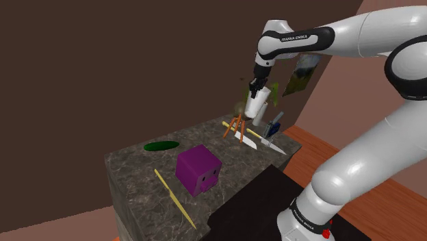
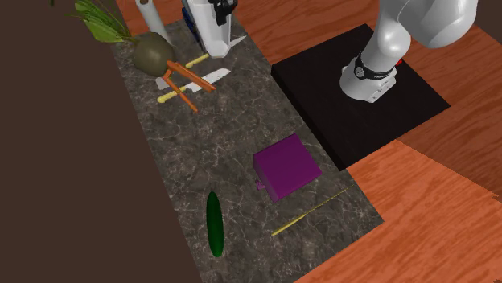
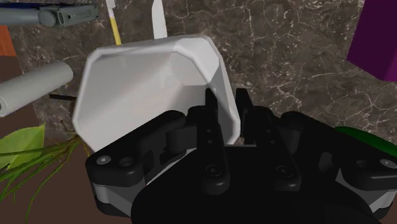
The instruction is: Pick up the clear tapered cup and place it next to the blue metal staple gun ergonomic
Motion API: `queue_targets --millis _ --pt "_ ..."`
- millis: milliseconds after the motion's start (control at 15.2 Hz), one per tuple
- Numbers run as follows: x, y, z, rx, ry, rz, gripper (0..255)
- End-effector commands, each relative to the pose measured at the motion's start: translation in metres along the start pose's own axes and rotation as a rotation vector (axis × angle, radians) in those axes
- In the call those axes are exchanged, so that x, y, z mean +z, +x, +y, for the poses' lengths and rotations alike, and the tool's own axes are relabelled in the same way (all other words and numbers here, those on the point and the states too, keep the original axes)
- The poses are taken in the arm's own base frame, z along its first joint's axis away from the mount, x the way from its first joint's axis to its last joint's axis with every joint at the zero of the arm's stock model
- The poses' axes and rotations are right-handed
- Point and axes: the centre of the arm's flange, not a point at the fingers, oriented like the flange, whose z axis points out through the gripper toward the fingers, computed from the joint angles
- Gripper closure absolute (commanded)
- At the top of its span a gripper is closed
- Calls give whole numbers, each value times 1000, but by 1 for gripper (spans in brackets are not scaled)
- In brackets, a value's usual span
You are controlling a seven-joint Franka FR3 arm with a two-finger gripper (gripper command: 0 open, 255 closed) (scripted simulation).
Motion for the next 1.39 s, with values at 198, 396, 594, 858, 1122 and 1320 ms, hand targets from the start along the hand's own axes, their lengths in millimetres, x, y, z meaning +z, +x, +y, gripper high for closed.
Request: queue_targets --millis 198,396,594,858,1122,1320 --pt "5 -36 57 -1 0 1 255" --pt "8 -57 91 -1 0 1 255" --pt "12 -78 124 -1 0 1 255" --pt "17 -105 169 -1 0 1 255" --pt "22 -133 214 -1 0 1 255" --pt "26 -154 247 -1 0 1 255"
